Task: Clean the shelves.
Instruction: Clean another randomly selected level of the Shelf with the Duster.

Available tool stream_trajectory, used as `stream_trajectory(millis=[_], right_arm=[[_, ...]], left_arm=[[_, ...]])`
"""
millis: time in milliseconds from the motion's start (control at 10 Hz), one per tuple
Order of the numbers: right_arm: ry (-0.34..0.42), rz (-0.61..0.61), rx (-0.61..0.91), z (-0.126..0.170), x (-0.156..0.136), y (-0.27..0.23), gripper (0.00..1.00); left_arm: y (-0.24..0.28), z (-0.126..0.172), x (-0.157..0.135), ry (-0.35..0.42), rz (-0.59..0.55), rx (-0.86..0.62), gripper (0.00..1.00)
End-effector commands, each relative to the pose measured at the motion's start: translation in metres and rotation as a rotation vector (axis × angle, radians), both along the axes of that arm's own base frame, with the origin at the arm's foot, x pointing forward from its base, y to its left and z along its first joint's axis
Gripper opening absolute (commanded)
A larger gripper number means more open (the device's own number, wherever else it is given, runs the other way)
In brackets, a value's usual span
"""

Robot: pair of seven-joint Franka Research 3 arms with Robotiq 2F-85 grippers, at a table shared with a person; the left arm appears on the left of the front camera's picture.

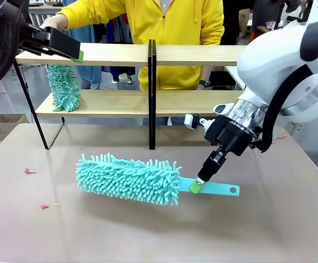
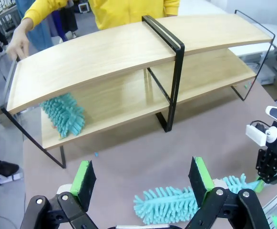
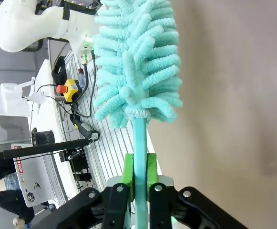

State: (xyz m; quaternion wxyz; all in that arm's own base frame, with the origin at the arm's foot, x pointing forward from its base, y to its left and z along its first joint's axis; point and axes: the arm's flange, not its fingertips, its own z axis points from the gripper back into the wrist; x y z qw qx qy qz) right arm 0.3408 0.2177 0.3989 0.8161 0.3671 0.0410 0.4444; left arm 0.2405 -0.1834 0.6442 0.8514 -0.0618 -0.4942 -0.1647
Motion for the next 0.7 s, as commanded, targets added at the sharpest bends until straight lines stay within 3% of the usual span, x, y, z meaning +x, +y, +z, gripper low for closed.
stream_trajectory(millis=[0, 400, 500, 600], right_arm=[[0.007, -0.001, -0.022, 0.01, -0.017, -0.022, 0.12], [-0.058, -0.265, 0.115, 0.03, -0.1, -0.154, 0.12], [-0.107, -0.342, 0.169, 0.031, -0.109, -0.173, 0.12], [-0.211, -0.437, 0.292, 0.03, -0.113, -0.184, 0.12]], left_arm=[[0.002, -0.002, -0.001, -0.002, 0.004, 0.0, 1.0], [0.002, -0.002, -0.001, -0.002, 0.004, 0.0, 1.0], [0.002, -0.002, -0.001, -0.002, 0.004, 0.0, 1.0], [0.002, -0.002, -0.001, -0.002, 0.004, 0.0, 1.0]])
